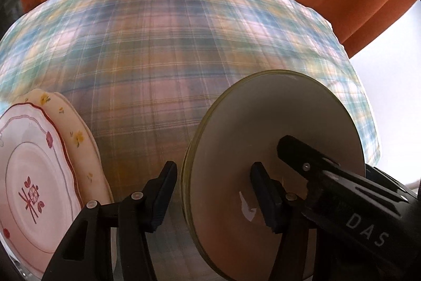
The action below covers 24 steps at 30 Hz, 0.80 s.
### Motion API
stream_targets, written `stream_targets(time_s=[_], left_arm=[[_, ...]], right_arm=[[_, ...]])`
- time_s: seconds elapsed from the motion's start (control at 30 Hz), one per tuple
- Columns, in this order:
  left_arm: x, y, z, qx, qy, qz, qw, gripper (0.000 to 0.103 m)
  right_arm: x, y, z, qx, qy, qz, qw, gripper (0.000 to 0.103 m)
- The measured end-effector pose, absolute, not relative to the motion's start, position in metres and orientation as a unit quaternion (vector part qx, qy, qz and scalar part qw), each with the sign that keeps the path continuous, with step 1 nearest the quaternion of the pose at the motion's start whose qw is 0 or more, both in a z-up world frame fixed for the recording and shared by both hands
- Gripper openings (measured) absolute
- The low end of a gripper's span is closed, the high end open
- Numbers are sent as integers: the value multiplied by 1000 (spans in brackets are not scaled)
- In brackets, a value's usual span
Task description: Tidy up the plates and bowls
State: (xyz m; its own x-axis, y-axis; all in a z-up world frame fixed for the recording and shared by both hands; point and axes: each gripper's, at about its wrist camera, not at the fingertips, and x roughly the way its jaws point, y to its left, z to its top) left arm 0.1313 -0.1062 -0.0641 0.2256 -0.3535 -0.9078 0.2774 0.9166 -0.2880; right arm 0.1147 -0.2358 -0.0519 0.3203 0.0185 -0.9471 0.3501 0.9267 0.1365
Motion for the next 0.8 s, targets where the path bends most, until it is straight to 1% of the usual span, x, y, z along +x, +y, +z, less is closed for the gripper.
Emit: stream_targets(time_s=[0.17,0.2,0.27,0.33,0.37,0.4,0.43,0.63,0.8], left_arm=[[133,-109,-64,-13,589,-203,782,61],[132,-110,-63,-14,589,-201,783,61],[133,-111,-64,-14,588,-194,785,61],[131,-114,-63,-13,587,-180,790,60],[130,-115,-62,-12,586,-173,791,60],[129,-117,-62,-10,586,-164,794,60],[127,-119,-61,-8,584,-156,796,58],[120,-136,-56,13,580,-103,808,57],[116,-139,-55,6,588,-81,805,57]], right_arm=[[119,-242,-66,193,583,-75,786,75],[121,-243,-69,200,586,-66,782,69],[123,-246,-72,213,583,-35,783,64],[126,-246,-73,214,580,-7,786,53],[127,-246,-73,213,580,4,786,51],[128,-246,-73,211,581,15,786,46],[131,-246,-73,207,583,28,785,44],[140,-256,-77,210,590,75,776,44],[136,-260,-78,206,586,103,777,44]])
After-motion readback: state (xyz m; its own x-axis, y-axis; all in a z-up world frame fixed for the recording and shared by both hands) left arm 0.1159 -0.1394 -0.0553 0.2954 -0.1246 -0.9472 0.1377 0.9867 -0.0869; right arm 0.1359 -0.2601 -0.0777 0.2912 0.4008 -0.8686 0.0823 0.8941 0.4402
